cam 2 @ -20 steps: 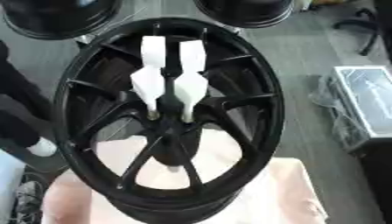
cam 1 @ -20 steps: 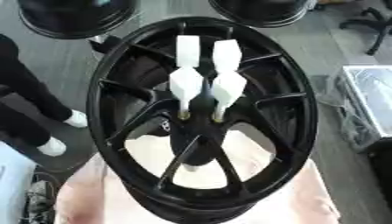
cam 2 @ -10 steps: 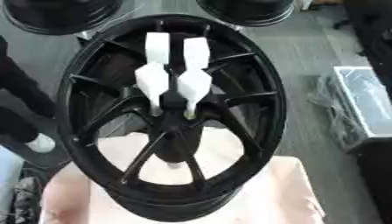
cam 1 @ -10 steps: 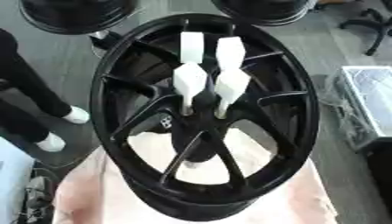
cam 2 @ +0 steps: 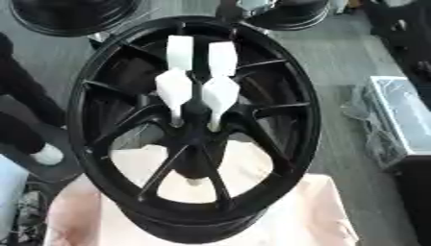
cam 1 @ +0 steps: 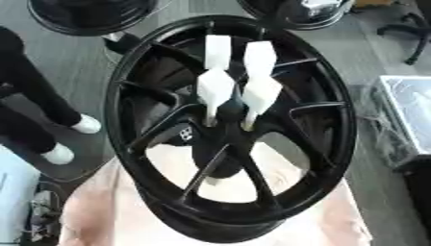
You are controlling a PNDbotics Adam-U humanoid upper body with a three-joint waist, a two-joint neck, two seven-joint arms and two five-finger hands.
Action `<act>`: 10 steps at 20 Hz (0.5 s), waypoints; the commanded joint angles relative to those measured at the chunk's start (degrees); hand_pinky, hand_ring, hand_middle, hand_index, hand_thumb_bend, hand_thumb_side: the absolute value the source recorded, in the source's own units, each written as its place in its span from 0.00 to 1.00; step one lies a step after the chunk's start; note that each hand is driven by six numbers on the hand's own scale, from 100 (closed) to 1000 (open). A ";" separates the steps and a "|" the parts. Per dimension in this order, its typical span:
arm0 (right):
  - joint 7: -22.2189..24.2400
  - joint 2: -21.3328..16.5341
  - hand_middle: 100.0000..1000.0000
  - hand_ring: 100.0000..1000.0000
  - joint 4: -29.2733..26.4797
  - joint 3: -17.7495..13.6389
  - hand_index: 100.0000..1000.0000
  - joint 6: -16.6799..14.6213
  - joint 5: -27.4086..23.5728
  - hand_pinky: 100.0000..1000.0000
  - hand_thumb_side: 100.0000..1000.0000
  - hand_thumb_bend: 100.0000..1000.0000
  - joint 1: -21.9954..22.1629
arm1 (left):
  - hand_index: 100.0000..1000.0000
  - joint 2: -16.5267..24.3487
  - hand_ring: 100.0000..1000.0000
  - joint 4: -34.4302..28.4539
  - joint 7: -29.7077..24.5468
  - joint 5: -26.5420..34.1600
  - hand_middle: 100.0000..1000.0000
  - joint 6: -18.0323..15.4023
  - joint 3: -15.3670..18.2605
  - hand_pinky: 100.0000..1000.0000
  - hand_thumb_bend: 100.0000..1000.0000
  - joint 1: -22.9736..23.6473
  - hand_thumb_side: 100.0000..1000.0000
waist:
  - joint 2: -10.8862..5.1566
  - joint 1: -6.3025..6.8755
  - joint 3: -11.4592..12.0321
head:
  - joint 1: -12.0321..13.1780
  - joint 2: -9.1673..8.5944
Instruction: Pull the pin out of the wheel hub.
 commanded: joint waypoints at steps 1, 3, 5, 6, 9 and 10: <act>0.43 -1.90 0.76 0.74 -1.85 0.30 0.87 1.19 1.92 0.87 0.30 0.50 -0.41 | 0.77 2.15 0.82 -0.67 0.02 -0.15 0.73 0.04 0.36 0.67 0.00 -0.61 0.66 | -1.15 0.22 0.09 | 0.07 -0.31; 0.74 -1.81 0.75 0.74 -1.64 0.53 0.86 1.33 2.78 0.87 0.28 0.51 0.03 | 0.77 2.13 0.82 -0.68 -0.03 -0.16 0.73 0.06 0.32 0.67 0.00 -0.65 0.66 | -1.08 0.27 0.12 | 0.04 -0.42; 1.03 -1.62 0.75 0.74 -1.22 0.78 0.86 1.20 3.88 0.87 0.26 0.51 0.46 | 0.77 2.10 0.82 -0.68 -0.03 -0.15 0.73 0.06 0.33 0.67 0.00 -0.69 0.66 | -1.01 0.31 0.17 | -0.06 -0.47; 1.21 -1.50 0.75 0.74 -0.99 0.93 0.86 1.03 4.40 0.87 0.25 0.51 0.69 | 0.77 2.09 0.82 -0.69 -0.03 -0.15 0.73 0.07 0.33 0.67 0.00 -0.70 0.66 | -0.97 0.32 0.20 | -0.11 -0.45; 1.78 -1.27 0.75 0.73 -0.33 1.14 0.85 0.60 5.62 0.86 0.24 0.50 1.60 | 0.77 2.04 0.82 -0.73 -0.04 -0.12 0.73 0.06 0.33 0.67 0.00 -0.80 0.66 | -0.87 0.36 0.33 | -0.15 -0.45; 1.87 -1.22 0.74 0.73 -0.13 1.18 0.85 0.48 6.02 0.86 0.22 0.49 1.83 | 0.77 2.02 0.82 -0.73 -0.04 -0.11 0.72 0.07 0.31 0.67 0.00 -0.83 0.66 | -0.84 0.38 0.36 | -0.16 -0.46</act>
